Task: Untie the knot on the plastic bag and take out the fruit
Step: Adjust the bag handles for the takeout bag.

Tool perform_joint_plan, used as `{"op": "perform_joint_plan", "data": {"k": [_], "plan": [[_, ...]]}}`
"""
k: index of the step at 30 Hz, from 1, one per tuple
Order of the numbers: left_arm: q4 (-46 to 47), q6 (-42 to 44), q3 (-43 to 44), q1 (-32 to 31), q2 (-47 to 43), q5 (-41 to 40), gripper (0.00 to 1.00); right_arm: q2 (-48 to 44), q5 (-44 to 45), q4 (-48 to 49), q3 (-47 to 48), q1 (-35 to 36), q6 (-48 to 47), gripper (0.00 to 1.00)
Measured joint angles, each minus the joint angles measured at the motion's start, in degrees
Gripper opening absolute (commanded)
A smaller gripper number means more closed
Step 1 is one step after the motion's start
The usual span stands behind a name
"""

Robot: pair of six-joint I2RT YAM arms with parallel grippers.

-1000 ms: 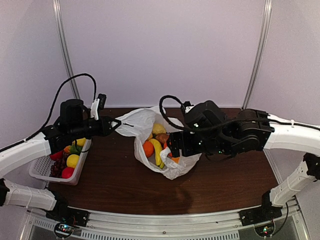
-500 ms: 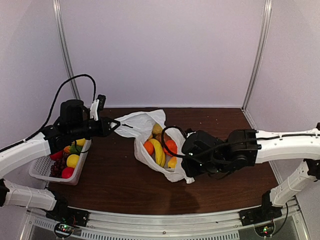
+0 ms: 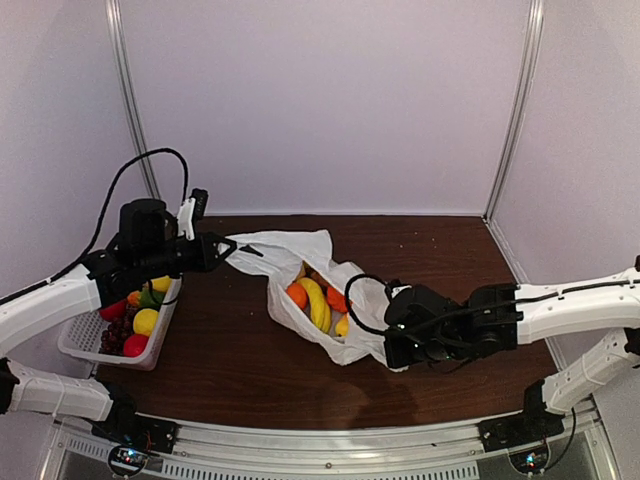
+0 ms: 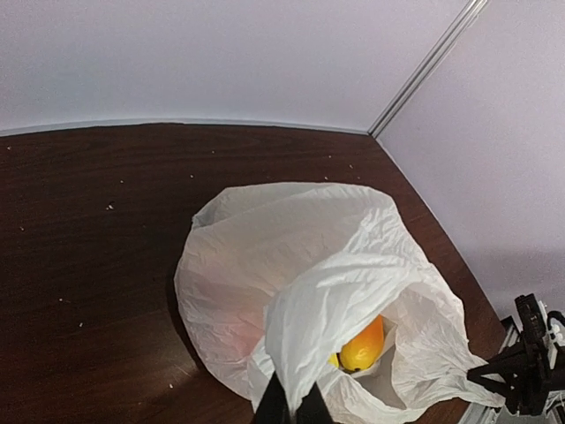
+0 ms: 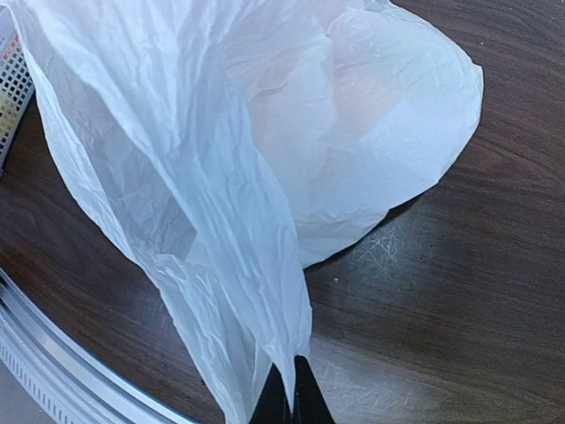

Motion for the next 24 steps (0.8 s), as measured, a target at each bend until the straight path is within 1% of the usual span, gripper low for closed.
{"op": "perform_joint_plan", "data": {"k": [5, 8, 9, 10, 12, 13, 14, 15, 16, 17, 19, 21, 22, 24], "plan": [[-0.37, 0.66, 0.04, 3.3, 0.35, 0.35, 0.0, -4.07, -0.13, 0.66, -5.18, -2.95, -0.33, 0.0], [-2.01, 1.6, 0.61, 4.26, 2.08, 1.25, 0.0, -7.06, -0.37, 1.97, -6.58, -4.02, -0.42, 0.0], [-2.6, 1.97, 1.01, 4.5, 2.91, 1.42, 0.0, -7.67, -0.5, 2.27, -6.69, -4.13, -0.57, 0.03], [-2.89, 2.38, 1.46, 4.74, 3.76, 1.64, 0.0, -8.17, -0.83, 2.69, -6.73, -4.28, -0.79, 0.08], [-2.91, 3.04, 2.21, 5.07, 4.83, 2.49, 0.0, -8.72, -1.51, 3.34, -6.73, -4.35, -1.6, 0.2], [-2.73, 3.48, 2.69, 5.27, 5.29, 3.17, 0.08, -8.79, -1.92, 3.63, -6.73, -4.35, -2.43, 0.26], [-2.71, 3.8, 3.08, 5.42, 5.46, 3.78, 0.2, -8.79, -2.4, 3.89, -6.64, -4.35, -3.34, 0.35], [-2.54, 4.35, 3.37, 5.55, 5.49, 4.35, 0.37, -8.76, -2.75, 3.93, -6.45, -4.35, -3.85, 0.41], [-2.47, 4.96, 3.58, 5.62, 5.4, 4.74, 0.53, -8.76, -3.1, 3.8, -6.05, -4.35, -4.09, 0.47], [-2.47, 4.98, 3.76, 5.66, 5.18, 5.31, 0.65, -8.74, -3.3, 3.56, -5.27, -4.35, -5.11, 0.54], [-2.6, 5.25, 3.85, 5.68, 4.2, 5.86, 0.83, -8.72, -3.67, 2.86, -2.54, -4.35, -7.04, 0.65], [-3.17, 5.55, 3.85, 5.68, 2.23, 5.92, 0.95, -8.72, -3.61, 1.75, 1.53, -4.35, -9.55, 0.73], [-3.54, 5.6, 3.85, 5.68, 0.85, 5.88, 0.97, -8.74, -3.54, 1.36, 3.61, -4.35, -10.4, 0.75], [-4.63, 5.35, 3.8, 5.7, -2.49, 5.33, 0.97, -8.72, -3.26, 0.07, 7.82, -4.35, -12.55, 0.8]]}}
